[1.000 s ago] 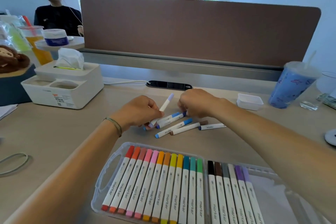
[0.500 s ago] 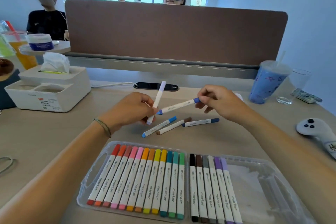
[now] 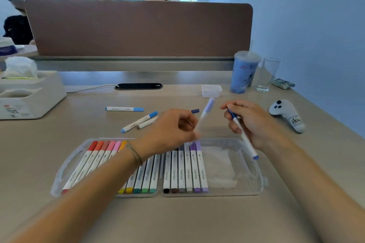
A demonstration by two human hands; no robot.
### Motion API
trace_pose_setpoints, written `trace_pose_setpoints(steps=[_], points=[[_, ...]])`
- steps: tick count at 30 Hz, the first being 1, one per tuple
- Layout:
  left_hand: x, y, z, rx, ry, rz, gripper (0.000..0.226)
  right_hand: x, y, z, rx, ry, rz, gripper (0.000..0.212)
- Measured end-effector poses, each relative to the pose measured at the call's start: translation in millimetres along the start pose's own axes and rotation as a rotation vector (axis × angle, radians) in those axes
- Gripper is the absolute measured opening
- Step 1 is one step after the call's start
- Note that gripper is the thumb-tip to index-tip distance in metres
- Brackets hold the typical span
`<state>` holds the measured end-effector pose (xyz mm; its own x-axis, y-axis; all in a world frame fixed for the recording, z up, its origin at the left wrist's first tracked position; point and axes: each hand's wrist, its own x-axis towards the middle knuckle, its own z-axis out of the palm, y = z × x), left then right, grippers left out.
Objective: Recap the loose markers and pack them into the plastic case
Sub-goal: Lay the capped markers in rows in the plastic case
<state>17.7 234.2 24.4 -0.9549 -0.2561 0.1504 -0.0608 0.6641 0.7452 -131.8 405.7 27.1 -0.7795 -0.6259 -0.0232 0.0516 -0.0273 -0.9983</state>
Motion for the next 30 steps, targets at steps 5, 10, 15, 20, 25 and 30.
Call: trace_pose_setpoints(steps=[5,10,15,20,25,30], points=[[-7.6,2.5,17.9,0.102,0.083,0.176,0.016,-15.8,2.6,1.5,-0.146,-0.23,0.122,0.03],[-12.8,-1.9,22.8,0.147,0.113,0.219,0.018,-28.4,3.3,17.6,-0.584,-0.346,0.102,0.037],[-10.2,-8.0,22.9,0.157,0.111,0.251,0.024,-32.1,1.1,20.8,-0.642,-0.408,0.132,0.034],[-10.2,-8.3,10.4,-0.38,0.056,-0.052,0.03,-30.6,1.2,16.9,-0.648,-0.373,0.111,0.031],[-10.7,-12.6,14.0,-0.542,0.132,-0.104,0.017,-28.4,4.1,20.1,-0.646,-0.395,0.094,0.033],[-12.8,-18.3,6.4,-0.694,0.268,-0.127,0.013,-28.4,-4.6,5.8,-0.676,-0.445,0.191,0.016]])
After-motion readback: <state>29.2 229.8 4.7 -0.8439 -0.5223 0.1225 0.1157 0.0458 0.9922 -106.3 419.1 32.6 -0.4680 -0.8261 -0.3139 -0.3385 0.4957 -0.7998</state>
